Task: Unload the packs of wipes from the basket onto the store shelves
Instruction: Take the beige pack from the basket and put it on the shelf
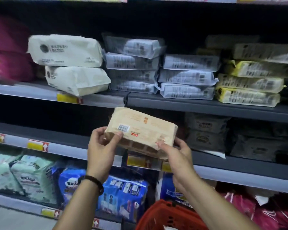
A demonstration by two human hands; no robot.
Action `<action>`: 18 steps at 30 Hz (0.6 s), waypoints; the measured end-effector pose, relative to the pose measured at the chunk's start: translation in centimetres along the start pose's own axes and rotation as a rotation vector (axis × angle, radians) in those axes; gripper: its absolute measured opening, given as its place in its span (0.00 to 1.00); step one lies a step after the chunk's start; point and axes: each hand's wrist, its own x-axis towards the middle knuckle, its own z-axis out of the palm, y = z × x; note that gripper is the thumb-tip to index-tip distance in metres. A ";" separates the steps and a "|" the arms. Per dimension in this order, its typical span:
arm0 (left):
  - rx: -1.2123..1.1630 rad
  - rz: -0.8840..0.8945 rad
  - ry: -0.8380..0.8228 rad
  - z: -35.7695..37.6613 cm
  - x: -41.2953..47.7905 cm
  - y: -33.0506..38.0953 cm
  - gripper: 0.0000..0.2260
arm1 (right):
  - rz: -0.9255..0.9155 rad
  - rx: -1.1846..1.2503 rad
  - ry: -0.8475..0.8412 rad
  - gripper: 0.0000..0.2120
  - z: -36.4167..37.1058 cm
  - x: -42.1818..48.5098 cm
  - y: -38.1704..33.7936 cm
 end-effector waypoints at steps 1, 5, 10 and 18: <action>0.014 0.034 0.031 0.1 0.5 -0.8 0.12 | -0.001 -0.024 -0.010 0.23 1.0 1.0 0.3; 0.150 0.102 0.149 -0.5 2.9 -3.6 0.06 | -0.010 -0.156 -0.025 0.21 4.2 4.0 1.1; 0.518 0.030 0.150 -2.8 6.2 -5.2 0.20 | -0.065 -0.600 -0.064 0.26 7.1 5.6 2.8; 0.856 -0.211 0.065 -2.2 5.9 -6.6 0.36 | -0.089 -1.221 -0.285 0.17 7.2 6.0 3.8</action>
